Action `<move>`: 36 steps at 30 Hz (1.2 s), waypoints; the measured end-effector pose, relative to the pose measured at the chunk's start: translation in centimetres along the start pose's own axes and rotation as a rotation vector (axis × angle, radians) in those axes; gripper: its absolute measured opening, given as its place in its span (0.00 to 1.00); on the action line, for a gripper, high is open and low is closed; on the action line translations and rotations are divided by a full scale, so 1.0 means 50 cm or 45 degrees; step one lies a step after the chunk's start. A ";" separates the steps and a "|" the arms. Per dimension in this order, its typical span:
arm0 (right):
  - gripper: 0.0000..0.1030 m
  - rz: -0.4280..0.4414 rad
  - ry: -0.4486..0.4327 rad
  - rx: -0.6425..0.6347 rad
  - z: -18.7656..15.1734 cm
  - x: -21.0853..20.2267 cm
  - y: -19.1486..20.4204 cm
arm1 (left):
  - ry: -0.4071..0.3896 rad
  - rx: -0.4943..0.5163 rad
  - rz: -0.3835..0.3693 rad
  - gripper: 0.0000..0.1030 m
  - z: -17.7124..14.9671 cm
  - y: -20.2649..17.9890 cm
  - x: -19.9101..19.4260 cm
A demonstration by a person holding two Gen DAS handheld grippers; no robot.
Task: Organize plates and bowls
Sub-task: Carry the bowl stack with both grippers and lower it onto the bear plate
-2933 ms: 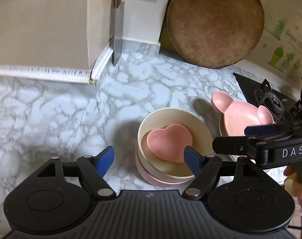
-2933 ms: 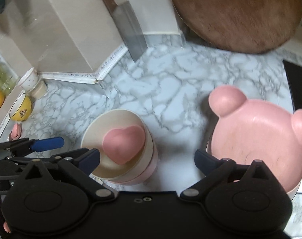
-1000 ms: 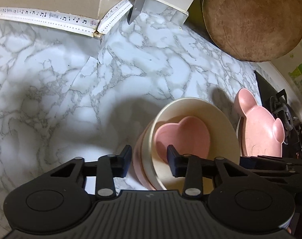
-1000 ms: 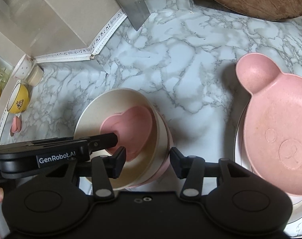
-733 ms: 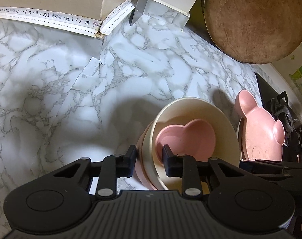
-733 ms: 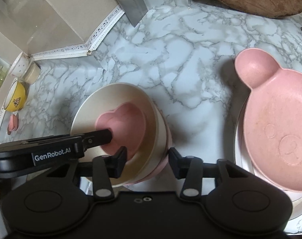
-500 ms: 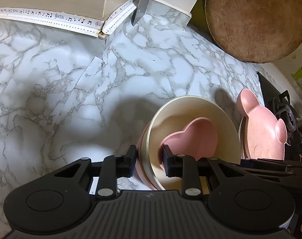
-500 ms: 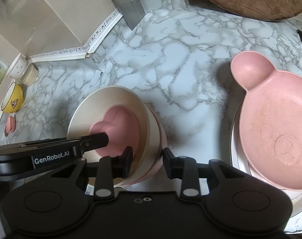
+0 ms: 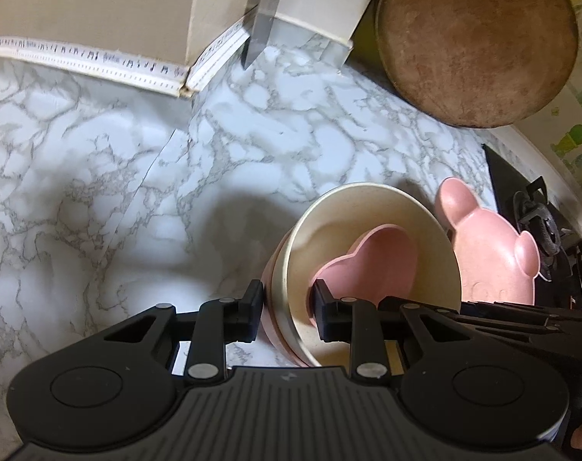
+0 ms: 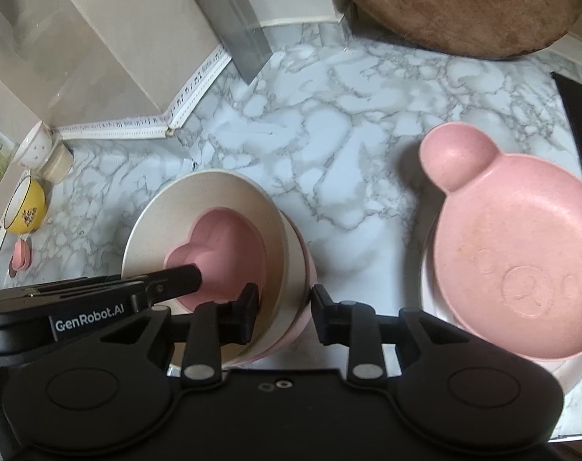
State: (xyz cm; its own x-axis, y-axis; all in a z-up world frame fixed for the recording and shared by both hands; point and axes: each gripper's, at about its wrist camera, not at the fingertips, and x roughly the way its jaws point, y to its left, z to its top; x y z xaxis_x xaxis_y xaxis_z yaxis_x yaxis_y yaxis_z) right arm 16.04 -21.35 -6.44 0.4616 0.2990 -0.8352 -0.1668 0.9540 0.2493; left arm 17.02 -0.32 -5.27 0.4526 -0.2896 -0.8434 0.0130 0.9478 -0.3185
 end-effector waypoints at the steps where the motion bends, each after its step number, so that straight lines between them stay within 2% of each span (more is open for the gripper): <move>1: 0.29 -0.004 -0.010 0.002 0.000 -0.007 -0.001 | -0.005 0.007 -0.003 0.26 0.001 -0.006 -0.005; 10: 0.28 -0.044 -0.089 0.028 0.005 -0.075 -0.030 | -0.038 0.078 -0.044 0.26 0.013 -0.069 -0.038; 17: 0.28 -0.054 -0.126 0.059 0.017 -0.109 -0.095 | -0.054 0.135 -0.052 0.26 0.027 -0.144 -0.042; 29: 0.28 -0.103 -0.149 0.155 0.024 -0.163 -0.267 | -0.026 0.235 -0.086 0.26 0.040 -0.334 0.026; 36: 0.28 -0.121 -0.142 0.199 0.021 -0.175 -0.342 | 0.011 0.274 -0.103 0.26 0.035 -0.414 0.068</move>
State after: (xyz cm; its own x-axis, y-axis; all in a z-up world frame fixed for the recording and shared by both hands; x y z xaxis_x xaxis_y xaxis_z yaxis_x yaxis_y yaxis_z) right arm 15.79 -40.27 -2.89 0.5640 0.1997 -0.8013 0.0154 0.9676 0.2520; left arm 19.86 -20.70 -0.80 0.4348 -0.3661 -0.8228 0.2393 0.9278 -0.2864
